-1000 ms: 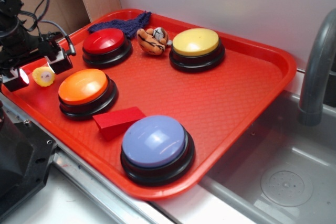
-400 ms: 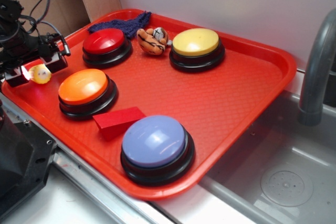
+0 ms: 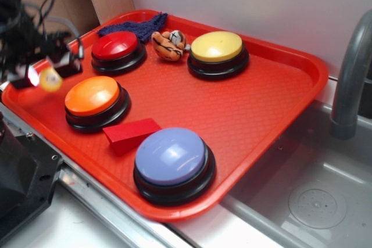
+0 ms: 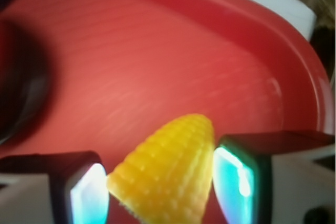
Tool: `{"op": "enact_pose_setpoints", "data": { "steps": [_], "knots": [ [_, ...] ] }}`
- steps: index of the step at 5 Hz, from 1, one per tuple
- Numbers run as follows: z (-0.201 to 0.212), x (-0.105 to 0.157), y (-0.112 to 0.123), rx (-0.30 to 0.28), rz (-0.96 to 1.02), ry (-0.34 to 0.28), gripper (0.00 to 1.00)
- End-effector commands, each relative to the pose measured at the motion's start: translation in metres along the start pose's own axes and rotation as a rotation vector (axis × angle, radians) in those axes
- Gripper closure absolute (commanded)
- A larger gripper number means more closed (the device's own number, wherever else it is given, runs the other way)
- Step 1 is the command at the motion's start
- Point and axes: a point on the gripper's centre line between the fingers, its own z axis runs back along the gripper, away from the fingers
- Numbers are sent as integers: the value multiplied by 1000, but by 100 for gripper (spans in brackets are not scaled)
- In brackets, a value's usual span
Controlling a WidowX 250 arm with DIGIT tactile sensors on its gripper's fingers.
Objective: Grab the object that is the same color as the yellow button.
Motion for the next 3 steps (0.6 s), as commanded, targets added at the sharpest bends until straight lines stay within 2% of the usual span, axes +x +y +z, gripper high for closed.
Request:
{"op": "enact_pose_setpoints", "data": {
  "steps": [1,2,3],
  "knots": [
    [110,-17,-55,-83,-460,62,100],
    [135,-30,-75,-130,-638,45,100],
    [142,-31,-73,-196,-676,80,100]
  ]
}}
